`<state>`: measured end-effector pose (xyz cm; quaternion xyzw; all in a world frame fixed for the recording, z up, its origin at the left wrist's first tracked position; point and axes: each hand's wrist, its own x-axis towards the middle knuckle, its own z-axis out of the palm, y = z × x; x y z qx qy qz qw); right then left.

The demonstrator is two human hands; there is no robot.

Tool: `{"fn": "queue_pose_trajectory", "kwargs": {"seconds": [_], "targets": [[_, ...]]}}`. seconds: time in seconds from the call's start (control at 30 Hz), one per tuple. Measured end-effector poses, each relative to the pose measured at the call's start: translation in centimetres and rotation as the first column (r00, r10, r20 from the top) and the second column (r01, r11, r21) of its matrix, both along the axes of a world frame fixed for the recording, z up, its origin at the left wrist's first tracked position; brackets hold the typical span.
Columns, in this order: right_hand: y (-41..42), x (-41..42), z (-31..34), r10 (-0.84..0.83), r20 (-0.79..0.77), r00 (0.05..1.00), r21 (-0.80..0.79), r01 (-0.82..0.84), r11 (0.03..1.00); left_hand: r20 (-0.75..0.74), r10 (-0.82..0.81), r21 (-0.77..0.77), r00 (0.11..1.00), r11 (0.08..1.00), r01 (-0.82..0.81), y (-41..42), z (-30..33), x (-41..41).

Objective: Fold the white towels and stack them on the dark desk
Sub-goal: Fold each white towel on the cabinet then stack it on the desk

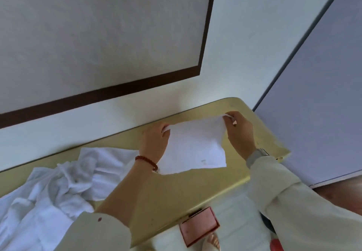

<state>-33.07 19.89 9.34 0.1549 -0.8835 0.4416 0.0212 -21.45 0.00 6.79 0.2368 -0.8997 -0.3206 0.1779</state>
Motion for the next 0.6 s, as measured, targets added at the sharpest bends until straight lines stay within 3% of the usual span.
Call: {"fn": "queue_pose_trajectory", "kwargs": {"seconds": [0.2,0.33,0.5,0.6], "targets": [[3.2,-7.4,3.8,0.003,0.015,1.0,-0.197,0.0,0.98,-0.163,0.086,-0.084,0.983,0.991,-0.1,3.4,4.6,-8.2],[6.0,-9.2,5.1,0.008,-0.025,1.0,-0.248,-0.014,0.969,-0.297,0.049,-0.1,0.954,0.992,-0.082,5.4,6.0,-10.0],[9.6,-8.7,0.2,-0.009,-0.001,1.0,-0.2,0.008,0.98,-0.147,-0.049,-0.11,0.988,0.993,0.033,6.7,1.4,-8.5],[11.7,-7.2,-5.1,-0.008,0.122,0.993,-0.073,0.017,0.997,0.067,-0.138,-0.058,0.988,0.988,0.142,7.5,-2.9,-6.9]]}}
